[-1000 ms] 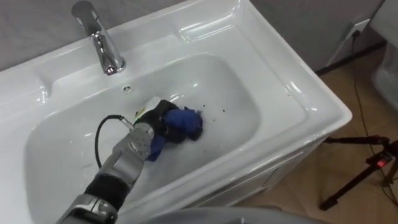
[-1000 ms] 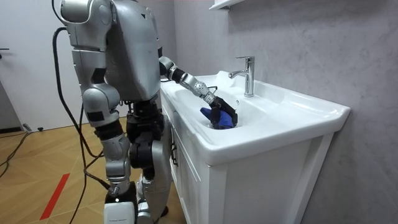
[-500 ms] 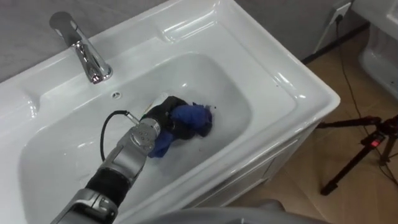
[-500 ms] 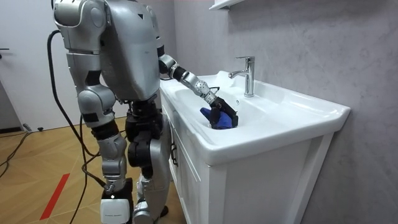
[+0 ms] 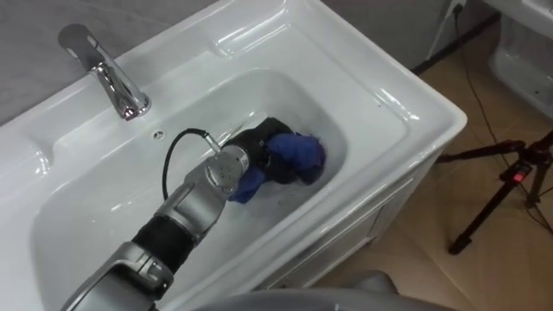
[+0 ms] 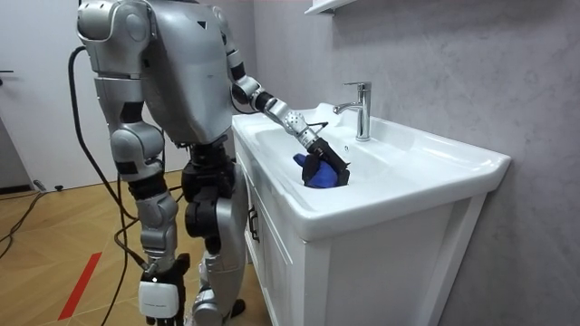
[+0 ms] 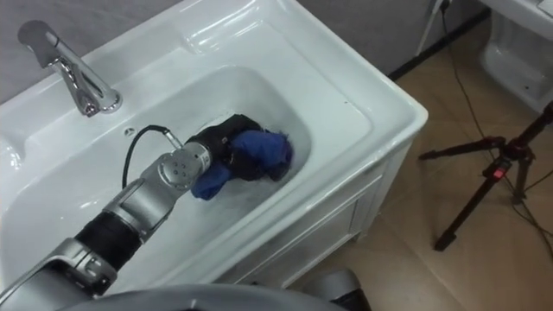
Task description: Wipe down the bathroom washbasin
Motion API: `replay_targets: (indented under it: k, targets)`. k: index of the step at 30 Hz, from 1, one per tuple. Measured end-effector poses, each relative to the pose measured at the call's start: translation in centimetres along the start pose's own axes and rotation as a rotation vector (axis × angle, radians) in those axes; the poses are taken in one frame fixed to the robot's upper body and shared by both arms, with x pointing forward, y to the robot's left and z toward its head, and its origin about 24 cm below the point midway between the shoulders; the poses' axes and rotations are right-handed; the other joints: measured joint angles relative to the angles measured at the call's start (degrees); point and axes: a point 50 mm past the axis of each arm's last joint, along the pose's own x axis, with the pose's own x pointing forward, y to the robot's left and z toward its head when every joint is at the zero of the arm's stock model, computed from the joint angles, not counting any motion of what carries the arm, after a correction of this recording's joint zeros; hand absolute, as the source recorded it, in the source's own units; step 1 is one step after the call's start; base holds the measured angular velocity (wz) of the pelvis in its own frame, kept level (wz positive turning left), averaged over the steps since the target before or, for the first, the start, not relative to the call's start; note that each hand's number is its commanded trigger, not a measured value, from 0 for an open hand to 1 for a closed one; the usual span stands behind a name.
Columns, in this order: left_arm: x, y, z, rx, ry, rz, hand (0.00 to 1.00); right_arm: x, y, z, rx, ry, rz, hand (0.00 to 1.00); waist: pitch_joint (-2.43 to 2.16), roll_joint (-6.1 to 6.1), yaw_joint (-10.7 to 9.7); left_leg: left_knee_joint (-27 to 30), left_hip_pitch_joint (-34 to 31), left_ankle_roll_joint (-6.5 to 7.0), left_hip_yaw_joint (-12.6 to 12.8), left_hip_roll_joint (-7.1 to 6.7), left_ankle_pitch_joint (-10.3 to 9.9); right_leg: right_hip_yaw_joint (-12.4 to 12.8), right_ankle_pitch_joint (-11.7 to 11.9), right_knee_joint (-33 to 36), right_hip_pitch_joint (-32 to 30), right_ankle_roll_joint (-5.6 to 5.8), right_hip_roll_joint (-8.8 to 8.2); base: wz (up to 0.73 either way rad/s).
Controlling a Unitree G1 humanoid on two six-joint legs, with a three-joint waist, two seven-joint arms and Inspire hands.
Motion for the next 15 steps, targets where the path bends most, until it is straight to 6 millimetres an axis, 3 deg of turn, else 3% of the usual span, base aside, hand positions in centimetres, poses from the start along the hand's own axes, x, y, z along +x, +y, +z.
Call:
replay_targets:
  k: [6, 15]
  targets:
    - [0.2, 0.1, 1.0, 0.008, -0.032, -0.001, 1.0, 0.1, -0.2, -0.5, -0.043, 0.013, 0.003, 0.0, 0.39, 0.83, -0.22, 0.04, 0.11, 1.37, 1.17, 0.05, -0.81, 1.69, 0.3, 0.02, -0.06, 0.51, 0.11, -0.1]
    - [0.1, 0.6, 2.7, 0.013, -0.092, 0.017, 1.0, 0.0, -0.2, -0.1, -0.039, -0.009, -0.016, 0.0, 0.41, 0.86, -0.24, 0.01, -1.19, 2.0, 1.7, 0.29, -1.2, 2.68, 0.64, 0.4, -1.81, 0.96, 0.09, -0.03]
